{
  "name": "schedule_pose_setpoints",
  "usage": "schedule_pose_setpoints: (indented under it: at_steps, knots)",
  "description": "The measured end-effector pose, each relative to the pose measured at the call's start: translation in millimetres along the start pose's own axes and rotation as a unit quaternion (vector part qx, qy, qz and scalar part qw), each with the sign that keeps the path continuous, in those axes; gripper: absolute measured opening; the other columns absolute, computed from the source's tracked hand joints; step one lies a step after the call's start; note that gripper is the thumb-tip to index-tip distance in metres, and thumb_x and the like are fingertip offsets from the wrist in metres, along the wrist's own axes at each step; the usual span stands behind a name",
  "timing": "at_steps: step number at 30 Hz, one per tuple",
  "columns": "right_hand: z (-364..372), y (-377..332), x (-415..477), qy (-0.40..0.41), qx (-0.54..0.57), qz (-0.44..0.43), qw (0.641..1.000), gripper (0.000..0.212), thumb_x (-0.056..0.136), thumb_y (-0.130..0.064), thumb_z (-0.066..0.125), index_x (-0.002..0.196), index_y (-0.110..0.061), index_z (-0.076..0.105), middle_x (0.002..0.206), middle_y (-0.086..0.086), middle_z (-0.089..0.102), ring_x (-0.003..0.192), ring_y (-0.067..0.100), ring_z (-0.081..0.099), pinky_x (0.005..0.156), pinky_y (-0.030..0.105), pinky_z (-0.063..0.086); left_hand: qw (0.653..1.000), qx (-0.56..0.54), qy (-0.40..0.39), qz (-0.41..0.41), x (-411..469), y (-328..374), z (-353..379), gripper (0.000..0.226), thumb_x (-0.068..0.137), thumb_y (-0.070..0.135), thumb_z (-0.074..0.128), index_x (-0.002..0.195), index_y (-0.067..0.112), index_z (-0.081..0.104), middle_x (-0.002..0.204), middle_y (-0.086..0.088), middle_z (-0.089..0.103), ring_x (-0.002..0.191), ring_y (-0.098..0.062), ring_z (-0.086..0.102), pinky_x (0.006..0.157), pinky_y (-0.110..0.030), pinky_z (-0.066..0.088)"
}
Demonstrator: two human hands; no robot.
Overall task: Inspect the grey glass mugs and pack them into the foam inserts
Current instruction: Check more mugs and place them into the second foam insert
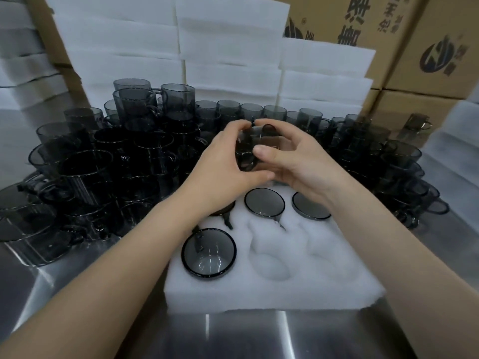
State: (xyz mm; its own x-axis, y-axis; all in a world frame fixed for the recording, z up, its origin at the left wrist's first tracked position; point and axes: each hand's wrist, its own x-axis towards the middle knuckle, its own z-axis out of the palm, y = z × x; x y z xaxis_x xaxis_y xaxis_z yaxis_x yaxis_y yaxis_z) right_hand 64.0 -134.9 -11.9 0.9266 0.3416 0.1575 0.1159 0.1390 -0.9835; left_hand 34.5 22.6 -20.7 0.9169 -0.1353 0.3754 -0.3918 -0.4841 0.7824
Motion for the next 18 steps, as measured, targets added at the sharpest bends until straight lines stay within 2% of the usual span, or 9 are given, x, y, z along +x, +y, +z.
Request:
schedule_pose_setpoints:
  at_steps: [2,3,6,8,11,14,16,18]
  knots:
    - [0.0,0.7,-0.5,0.012,-0.022,-0.017,1.000,0.052,0.071,-0.013,0.076,0.120,-0.018,0.060,0.106,0.009,0.067,0.081,0.025,0.071,0.062,0.032,0.057,0.999,0.013,0.030,0.012,0.5,-1.3,1.6,0.078,0.070,0.025,0.084,0.137,0.026,0.045,0.128,0.004,0.054,0.096,-0.011,0.054,0.096,-0.030,0.048]
    - [0.3,0.9,-1.1,0.022,-0.048,-0.028,0.998,0.046,0.072,-0.012,0.078,0.114,-0.019,0.061,0.104,0.008,0.067,0.079,0.024,0.072,0.060,0.033,0.057,0.999,0.020,0.042,0.020,0.1,-1.6,2.5,0.076,0.070,0.024,0.084,0.136,0.026,0.047,0.125,0.005,0.056,0.095,-0.011,0.055,0.095,-0.030,0.048]
    - [2.2,1.3,-2.6,0.055,-0.149,-0.058,0.986,0.032,0.076,-0.013,0.080,0.100,-0.020,0.060,0.096,0.007,0.063,0.067,0.016,0.069,0.051,0.031,0.055,0.997,0.029,0.061,0.039,-1.7,-3.5,3.6,0.069,0.068,0.023,0.086,0.128,0.029,0.052,0.111,0.013,0.058,0.090,-0.002,0.055,0.085,-0.013,0.043]
    - [2.7,1.6,-3.4,0.064,-0.162,-0.079,0.982,0.027,0.078,-0.017,0.079,0.096,-0.020,0.059,0.092,0.007,0.062,0.059,0.013,0.065,0.046,0.027,0.052,0.996,0.026,0.064,0.049,-2.5,-3.8,3.7,0.067,0.067,0.022,0.086,0.125,0.030,0.054,0.106,0.015,0.058,0.085,0.003,0.053,0.079,-0.006,0.039]
    - [2.3,1.8,-4.3,0.073,-0.143,-0.106,0.981,0.015,0.084,-0.027,0.074,0.087,-0.019,0.061,0.085,0.003,0.068,0.052,0.015,0.063,0.042,0.025,0.049,0.996,0.006,0.062,0.063,-4.0,-3.7,3.2,0.062,0.066,0.020,0.087,0.120,0.030,0.057,0.102,0.019,0.061,0.087,0.012,0.054,0.076,-0.002,0.038]
    - [1.3,2.6,-3.4,0.082,-0.097,-0.091,0.988,0.018,0.090,-0.032,0.066,0.078,-0.021,0.062,0.089,0.003,0.072,0.047,0.024,0.062,0.040,0.025,0.047,0.996,-0.029,0.063,0.051,-3.6,-5.0,1.3,0.064,0.064,0.021,0.088,0.120,0.030,0.059,0.104,0.020,0.063,0.095,0.011,0.056,0.080,-0.004,0.041]
    - [0.2,2.0,-1.9,0.076,-0.051,-0.061,0.994,0.017,0.094,-0.032,0.060,0.085,-0.019,0.067,0.098,0.005,0.073,0.046,0.027,0.062,0.039,0.024,0.047,0.995,-0.058,0.065,0.038,-2.6,-6.0,0.0,0.066,0.062,0.021,0.089,0.120,0.031,0.059,0.110,0.020,0.063,0.104,0.008,0.057,0.086,-0.007,0.043]
    - [-1.8,1.2,-0.4,0.050,0.001,-0.030,0.998,0.019,0.096,-0.029,0.055,0.101,-0.017,0.069,0.102,0.004,0.073,0.048,0.025,0.064,0.041,0.025,0.050,0.993,-0.088,0.070,0.022,-1.8,-7.1,-1.6,0.068,0.061,0.020,0.090,0.121,0.030,0.060,0.113,0.021,0.063,0.109,0.007,0.057,0.089,-0.009,0.045]
